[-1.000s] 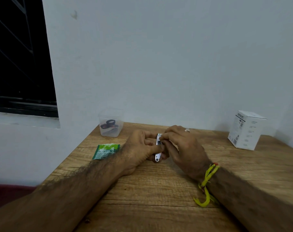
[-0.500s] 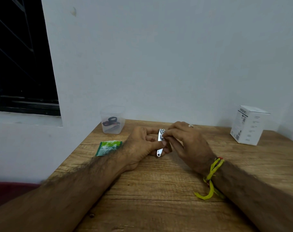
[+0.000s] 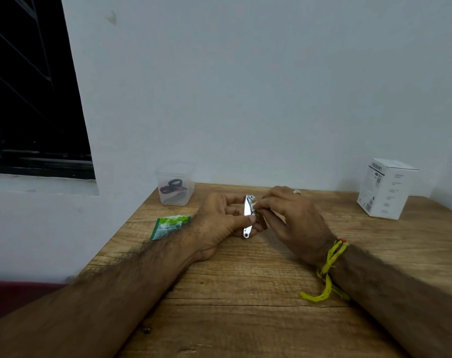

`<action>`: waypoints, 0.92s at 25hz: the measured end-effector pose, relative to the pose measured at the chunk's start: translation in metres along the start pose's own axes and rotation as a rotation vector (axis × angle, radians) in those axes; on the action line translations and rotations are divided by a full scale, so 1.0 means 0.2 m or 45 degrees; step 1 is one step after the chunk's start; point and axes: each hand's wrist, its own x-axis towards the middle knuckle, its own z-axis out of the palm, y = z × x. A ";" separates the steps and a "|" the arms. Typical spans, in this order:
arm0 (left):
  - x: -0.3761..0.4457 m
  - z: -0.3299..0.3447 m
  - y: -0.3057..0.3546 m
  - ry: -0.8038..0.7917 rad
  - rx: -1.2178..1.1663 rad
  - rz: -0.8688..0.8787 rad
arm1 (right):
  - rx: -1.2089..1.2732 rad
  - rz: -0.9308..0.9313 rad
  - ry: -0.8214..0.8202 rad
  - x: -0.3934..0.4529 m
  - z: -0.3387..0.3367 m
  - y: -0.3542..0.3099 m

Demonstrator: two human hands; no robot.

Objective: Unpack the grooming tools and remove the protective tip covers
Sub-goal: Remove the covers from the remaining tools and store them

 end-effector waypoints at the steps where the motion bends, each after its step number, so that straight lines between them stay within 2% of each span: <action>1: 0.00 0.00 0.00 0.011 -0.009 -0.006 | -0.003 -0.005 -0.005 0.00 0.01 0.00; 23: 0.00 0.02 0.00 0.033 0.024 -0.056 | 0.010 0.032 -0.040 -0.04 0.00 0.00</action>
